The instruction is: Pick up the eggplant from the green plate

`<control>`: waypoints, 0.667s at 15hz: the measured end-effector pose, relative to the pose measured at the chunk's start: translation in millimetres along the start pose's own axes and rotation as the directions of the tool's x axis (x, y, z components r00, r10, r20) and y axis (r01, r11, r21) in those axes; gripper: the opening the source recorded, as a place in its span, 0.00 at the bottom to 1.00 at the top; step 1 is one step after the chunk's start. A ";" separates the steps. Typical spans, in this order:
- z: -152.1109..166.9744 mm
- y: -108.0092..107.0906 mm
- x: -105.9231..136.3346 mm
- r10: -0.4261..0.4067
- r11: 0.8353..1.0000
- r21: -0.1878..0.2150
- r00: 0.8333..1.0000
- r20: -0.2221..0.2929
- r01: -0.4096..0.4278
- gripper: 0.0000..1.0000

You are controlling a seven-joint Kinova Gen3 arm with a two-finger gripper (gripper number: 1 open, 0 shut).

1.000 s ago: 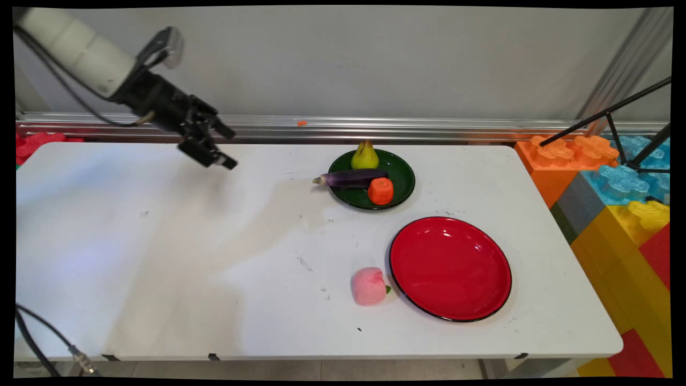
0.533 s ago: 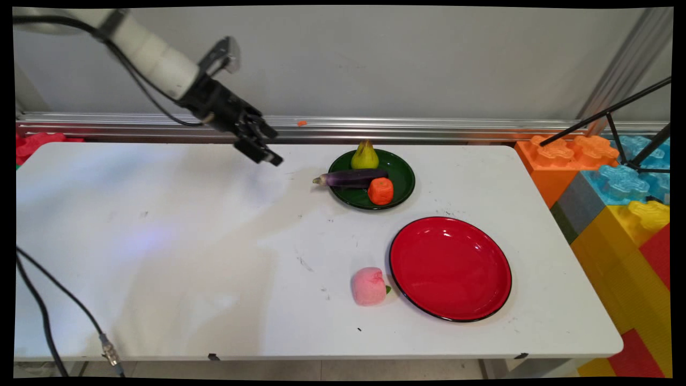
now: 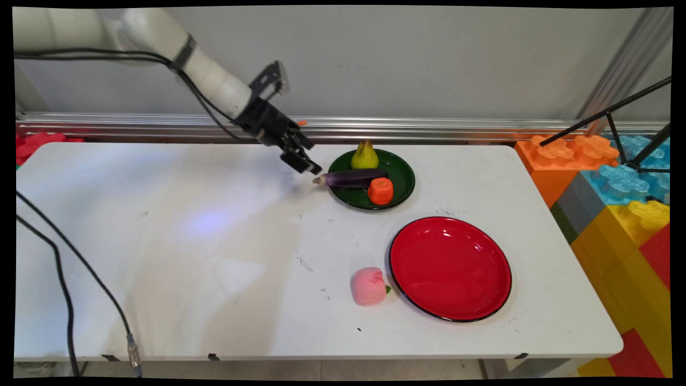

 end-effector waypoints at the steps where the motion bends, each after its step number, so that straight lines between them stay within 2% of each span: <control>1: 10.0 -1.7 0.3 0.001 1.000 0.002 1.000 -0.001 -0.001 1.00; 6: 54.7 -9.0 1.0 0.004 1.000 0.017 1.000 -0.010 -0.004 1.00; 10: 77.4 -9.4 1.3 0.007 1.000 0.017 1.000 -0.018 -0.007 1.00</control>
